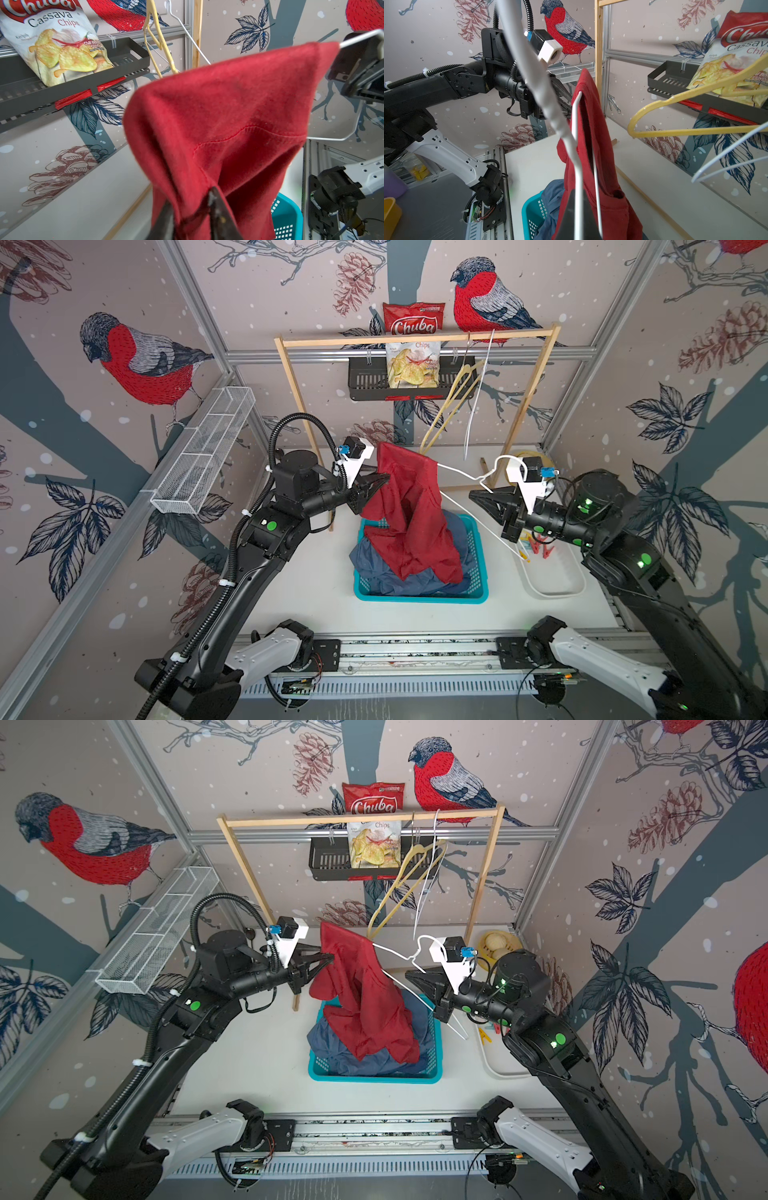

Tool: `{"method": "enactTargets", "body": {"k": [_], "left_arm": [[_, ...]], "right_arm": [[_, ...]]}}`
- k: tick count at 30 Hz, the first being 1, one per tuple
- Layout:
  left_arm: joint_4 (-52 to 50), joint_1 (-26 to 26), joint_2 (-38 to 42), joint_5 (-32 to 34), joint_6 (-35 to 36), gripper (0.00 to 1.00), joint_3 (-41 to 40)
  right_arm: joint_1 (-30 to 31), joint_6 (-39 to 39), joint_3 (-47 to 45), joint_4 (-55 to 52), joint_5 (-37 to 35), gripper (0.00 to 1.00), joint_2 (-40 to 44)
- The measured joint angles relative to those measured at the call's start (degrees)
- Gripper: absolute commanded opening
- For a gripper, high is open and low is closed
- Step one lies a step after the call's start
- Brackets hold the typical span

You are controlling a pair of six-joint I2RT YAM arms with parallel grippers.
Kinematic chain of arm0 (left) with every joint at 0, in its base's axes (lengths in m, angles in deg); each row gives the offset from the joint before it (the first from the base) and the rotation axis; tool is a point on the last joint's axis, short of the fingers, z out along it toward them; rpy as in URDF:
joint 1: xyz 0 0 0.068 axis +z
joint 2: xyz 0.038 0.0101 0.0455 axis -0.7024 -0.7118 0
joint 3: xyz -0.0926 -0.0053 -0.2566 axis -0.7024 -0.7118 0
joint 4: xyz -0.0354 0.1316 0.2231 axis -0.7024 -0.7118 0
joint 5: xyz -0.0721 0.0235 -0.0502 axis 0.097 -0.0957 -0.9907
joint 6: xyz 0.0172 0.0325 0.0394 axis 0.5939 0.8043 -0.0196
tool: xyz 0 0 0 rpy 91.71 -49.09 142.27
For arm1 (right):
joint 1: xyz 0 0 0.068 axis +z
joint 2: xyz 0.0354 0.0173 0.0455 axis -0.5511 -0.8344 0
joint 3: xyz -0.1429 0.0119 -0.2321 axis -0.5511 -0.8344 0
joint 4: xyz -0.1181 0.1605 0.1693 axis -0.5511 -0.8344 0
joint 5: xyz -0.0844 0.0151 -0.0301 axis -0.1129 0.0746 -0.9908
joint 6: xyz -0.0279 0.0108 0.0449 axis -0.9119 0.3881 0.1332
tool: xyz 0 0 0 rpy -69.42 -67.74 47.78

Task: Remove the clothespins securing t-shirts to the hanger
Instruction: Remove the T-shirt from the hanger.

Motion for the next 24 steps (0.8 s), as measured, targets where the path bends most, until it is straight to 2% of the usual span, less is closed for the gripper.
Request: {"method": "enactTargets", "body": {"k": [2,9,13,18,24], "left_arm": [[-0.37,0.0,0.17,0.24,0.0,0.0,-0.11],[-3.02,1.03,2.27,7.41,0.74,0.0,-1.4],[-3.56,1.88,4.68,9.94,1.68,0.0,-2.69],[-2.47,2.12,6.21,5.88,2.05,0.0,-4.7],[0.66,1.73,4.2,-2.32,1.14,0.0,-5.22]], "right_arm": [[-0.31,-0.15,0.87,-1.62,-0.09,0.0,-0.22],[-2.29,-1.66,6.21,-10.34,-2.14,0.0,-0.74],[-2.6,-1.44,7.37,-17.31,-6.29,0.0,-0.33],[-2.6,-0.04,7.43,-23.1,-10.82,0.0,4.02],[-2.6,1.44,8.41,-25.4,-16.61,0.0,7.56]]}}
